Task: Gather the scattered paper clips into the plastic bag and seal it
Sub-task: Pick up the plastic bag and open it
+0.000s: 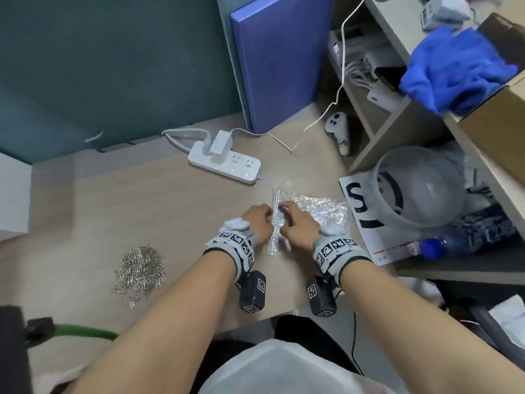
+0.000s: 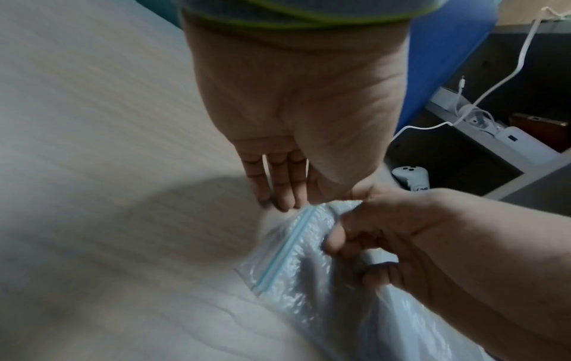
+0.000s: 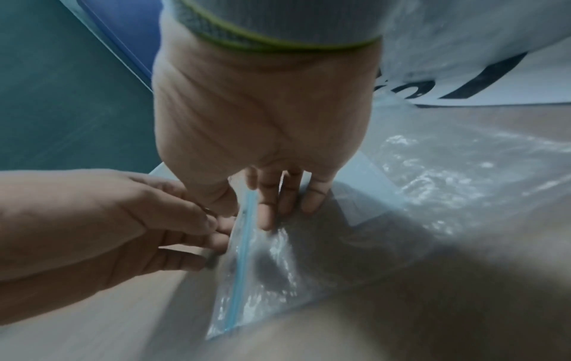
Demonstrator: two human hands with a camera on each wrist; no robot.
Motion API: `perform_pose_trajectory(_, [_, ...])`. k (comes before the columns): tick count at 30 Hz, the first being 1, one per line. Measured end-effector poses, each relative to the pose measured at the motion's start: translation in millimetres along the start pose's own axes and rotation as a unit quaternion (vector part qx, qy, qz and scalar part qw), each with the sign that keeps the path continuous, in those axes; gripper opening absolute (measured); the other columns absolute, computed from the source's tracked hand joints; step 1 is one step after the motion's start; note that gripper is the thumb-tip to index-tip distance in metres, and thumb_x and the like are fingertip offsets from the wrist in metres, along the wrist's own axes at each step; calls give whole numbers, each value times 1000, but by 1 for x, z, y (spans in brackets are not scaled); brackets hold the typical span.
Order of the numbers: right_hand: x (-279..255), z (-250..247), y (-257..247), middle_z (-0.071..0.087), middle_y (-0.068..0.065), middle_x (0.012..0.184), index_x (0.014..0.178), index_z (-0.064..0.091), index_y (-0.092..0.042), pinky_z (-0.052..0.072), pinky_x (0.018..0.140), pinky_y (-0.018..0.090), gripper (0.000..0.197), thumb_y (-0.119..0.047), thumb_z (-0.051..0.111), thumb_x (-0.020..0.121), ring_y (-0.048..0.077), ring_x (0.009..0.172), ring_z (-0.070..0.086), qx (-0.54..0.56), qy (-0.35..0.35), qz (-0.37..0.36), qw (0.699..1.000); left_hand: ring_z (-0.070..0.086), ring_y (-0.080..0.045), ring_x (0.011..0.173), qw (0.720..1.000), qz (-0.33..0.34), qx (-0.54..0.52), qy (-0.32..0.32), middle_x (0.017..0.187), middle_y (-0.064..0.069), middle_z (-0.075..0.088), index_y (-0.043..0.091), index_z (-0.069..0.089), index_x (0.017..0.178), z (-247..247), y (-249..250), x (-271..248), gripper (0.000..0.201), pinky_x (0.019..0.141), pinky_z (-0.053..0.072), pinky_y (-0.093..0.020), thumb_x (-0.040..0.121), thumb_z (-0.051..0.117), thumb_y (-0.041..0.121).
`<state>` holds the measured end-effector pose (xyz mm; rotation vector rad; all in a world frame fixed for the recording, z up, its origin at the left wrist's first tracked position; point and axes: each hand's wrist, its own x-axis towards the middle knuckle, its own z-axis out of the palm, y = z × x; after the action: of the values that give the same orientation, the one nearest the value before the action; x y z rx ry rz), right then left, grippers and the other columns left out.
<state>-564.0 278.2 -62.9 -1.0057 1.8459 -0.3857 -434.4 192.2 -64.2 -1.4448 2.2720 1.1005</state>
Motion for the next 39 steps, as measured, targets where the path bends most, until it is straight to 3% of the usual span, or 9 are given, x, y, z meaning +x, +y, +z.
perform_pose_trajectory(4, [8, 5, 2, 65, 4, 92, 111, 51, -24, 45, 69, 34, 26, -36, 66, 94, 19, 74, 59, 39, 15, 7, 999, 66, -16, 96, 996, -39, -82, -6, 107, 6, 70, 32, 64, 109, 0, 0, -5, 37, 91, 54, -32, 86, 51, 6])
perform_pose_trajectory(9, [9, 9, -2, 70, 1, 86, 87, 61, -23, 55, 78, 37, 12, -33, 59, 94, 22, 81, 66, 64, 57, 29, 996, 71, -22, 86, 983, -68, -169, 4, 95, 0, 74, 30, 59, 103, -4, -3, -15, 37, 83, 60, -37, 83, 50, 1])
perform_pose_trajectory(12, [12, 9, -3, 73, 2, 83, 83, 66, -20, 59, 76, 36, 13, -30, 66, 91, 23, 79, 71, 68, 28, 24, 997, 69, -22, 80, 973, -90, -210, -18, 96, -8, 72, 22, 58, 114, -4, -8, -22, 35, 84, 61, -41, 90, 50, -1])
perform_pose_trajectory(15, [14, 14, -2, 70, 1, 78, 79, 63, -18, 53, 68, 30, 17, -27, 69, 92, 21, 73, 66, 53, 12, 9, 998, 63, -22, 73, 973, -63, -218, -35, 84, -8, 71, 18, 69, 105, -5, -8, -31, 34, 83, 59, -41, 88, 50, -4])
perform_pose_trajectory(19, [12, 21, -4, 60, -1, 74, 71, 52, -21, 50, 74, 34, 25, -18, 66, 90, 21, 74, 58, 35, -1, -8, 999, 66, -20, 90, 972, -71, -225, -13, 99, -5, 72, 20, 70, 103, -3, -9, -41, 36, 85, 56, -36, 83, 56, -7])
perform_pose_trajectory(27, [2, 21, -17, 53, -4, 66, 65, 54, -20, 40, 66, 31, 24, -13, 63, 86, 15, 67, 49, 78, -38, -39, 996, 65, -19, 67, 965, -93, -239, 50, 80, -8, 76, 27, 69, 84, -2, -16, -55, 24, 74, 61, -42, 60, 65, 24])
perform_pose_trajectory(32, [-4, 20, -26, 56, 1, 67, 71, 59, -18, 43, 70, 33, 17, -16, 59, 88, 20, 69, 53, 100, -39, -51, 993, 60, -20, 60, 956, -94, -268, 75, 64, -3, 67, 20, 69, 78, -9, -14, -69, 24, 71, 60, -43, 81, 59, -1])
perform_pose_trajectory(36, [-7, 23, -27, 63, 2, 66, 71, 53, -23, 49, 65, 31, 33, -50, 70, 80, 17, 61, 58, 118, -10, -47, 992, 63, -22, 59, 945, -98, -306, 67, 53, 4, 59, 16, 68, 80, -12, -12, -74, 28, 75, 63, -45, 88, 57, -9])
perform_pose_trajectory(39, [-8, 24, -27, 61, 3, 68, 70, 50, -21, 54, 70, 39, 27, -30, 68, 88, 20, 64, 54, 76, 2, -73, 994, 63, -17, 54, 944, -98, -304, 82, 64, -4, 63, 12, 67, 86, -15, -7, -78, 22, 61, 62, -34, 87, 61, -8])
